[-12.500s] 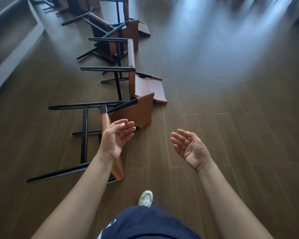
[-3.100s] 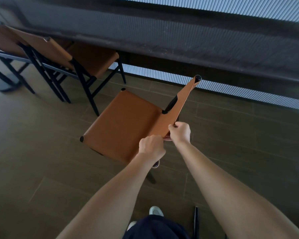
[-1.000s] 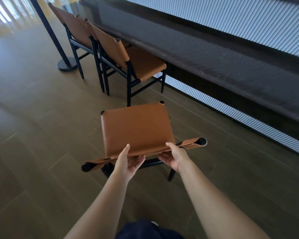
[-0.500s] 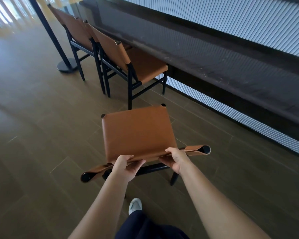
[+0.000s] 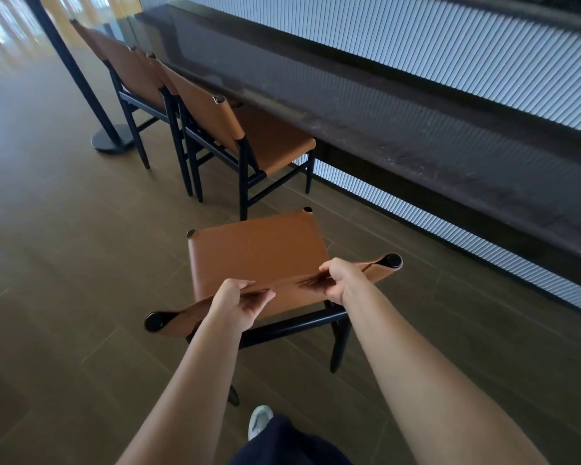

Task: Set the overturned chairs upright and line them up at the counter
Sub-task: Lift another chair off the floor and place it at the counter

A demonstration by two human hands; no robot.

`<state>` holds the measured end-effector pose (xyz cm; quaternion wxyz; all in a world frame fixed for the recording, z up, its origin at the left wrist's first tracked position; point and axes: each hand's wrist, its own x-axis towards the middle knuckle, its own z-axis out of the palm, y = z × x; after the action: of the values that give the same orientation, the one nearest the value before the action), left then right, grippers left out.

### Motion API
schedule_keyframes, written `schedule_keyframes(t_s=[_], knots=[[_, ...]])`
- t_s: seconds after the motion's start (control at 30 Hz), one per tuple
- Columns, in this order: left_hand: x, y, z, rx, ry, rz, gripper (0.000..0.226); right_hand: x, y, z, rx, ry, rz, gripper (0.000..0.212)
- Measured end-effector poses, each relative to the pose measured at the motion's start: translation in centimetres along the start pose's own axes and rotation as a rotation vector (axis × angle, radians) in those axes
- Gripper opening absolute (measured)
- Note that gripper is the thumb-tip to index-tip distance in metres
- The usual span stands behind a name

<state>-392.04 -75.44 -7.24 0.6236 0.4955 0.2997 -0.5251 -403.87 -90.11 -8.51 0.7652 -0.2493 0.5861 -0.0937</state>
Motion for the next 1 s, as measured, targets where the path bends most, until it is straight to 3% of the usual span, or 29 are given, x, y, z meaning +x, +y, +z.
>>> schedule_keyframes(t_s=[0.3,0.6,0.7,0.83,1.0], knots=[[0.4,5.4,2.8,0.08,-0.058,0.024,0.021,0.7,-5.0,3.9,0.01,0.048,-0.064,0.011],[1.0,8.7,4.6,0.028,-0.116,0.073,0.03,1.5,-7.5,6.6,0.086,0.08,-0.162,0.023],[1.4,9.6,4.9,0.003,-0.135,0.106,0.024,1.7,-8.3,7.2,0.077,0.077,-0.165,0.031],[2.5,11.5,5.6,-0.013,-0.133,0.098,0.048,1.5,-9.8,8.5,0.037,0.08,-0.166,0.03],[2.6,13.2,7.2,0.049,-0.039,0.094,0.03,2.0,-11.4,9.1,0.027,0.006,-0.138,0.02]])
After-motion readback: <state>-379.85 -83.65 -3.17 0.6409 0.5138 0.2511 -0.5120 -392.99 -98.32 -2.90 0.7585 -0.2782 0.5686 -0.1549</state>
